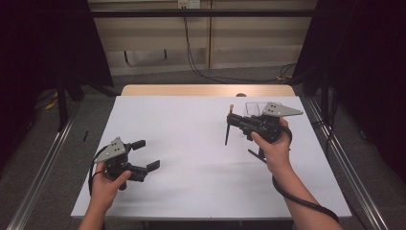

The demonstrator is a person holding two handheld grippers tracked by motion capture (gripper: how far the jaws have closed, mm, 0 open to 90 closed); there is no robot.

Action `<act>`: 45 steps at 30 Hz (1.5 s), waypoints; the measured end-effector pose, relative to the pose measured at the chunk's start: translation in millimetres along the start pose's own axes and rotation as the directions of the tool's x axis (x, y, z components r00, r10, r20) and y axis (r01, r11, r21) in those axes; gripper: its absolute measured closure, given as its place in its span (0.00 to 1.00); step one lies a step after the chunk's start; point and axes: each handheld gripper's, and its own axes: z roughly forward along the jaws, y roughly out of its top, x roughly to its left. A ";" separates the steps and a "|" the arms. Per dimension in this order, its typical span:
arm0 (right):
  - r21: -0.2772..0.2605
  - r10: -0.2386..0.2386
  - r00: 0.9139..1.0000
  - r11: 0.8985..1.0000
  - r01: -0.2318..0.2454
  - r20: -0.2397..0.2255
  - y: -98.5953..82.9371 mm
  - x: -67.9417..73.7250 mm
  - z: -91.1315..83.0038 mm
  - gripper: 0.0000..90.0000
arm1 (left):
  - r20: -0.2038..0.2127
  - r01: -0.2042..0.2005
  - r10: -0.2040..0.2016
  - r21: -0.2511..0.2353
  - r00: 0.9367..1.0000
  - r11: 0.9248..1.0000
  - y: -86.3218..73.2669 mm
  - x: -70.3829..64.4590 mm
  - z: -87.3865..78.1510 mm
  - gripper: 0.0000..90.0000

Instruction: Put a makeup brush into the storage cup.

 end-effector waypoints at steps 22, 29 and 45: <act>0.025 -0.008 0.999 1.000 0.007 0.041 6.2 -21.3 3.3 0.94 | -0.013 -0.008 0.008 0.006 1.000 1.000 -6.8 -0.8 -11.6 0.02; 0.023 -0.011 0.998 1.000 0.010 0.057 14.5 -29.8 4.5 0.94 | -0.026 0.004 -0.004 -0.002 1.000 1.000 -8.3 -0.7 -15.4 0.01; 0.035 -0.018 0.997 0.999 0.015 0.079 24.5 -36.3 11.9 0.94 | -0.037 0.005 -0.005 0.001 0.999 1.000 -11.8 -0.2 -17.3 0.01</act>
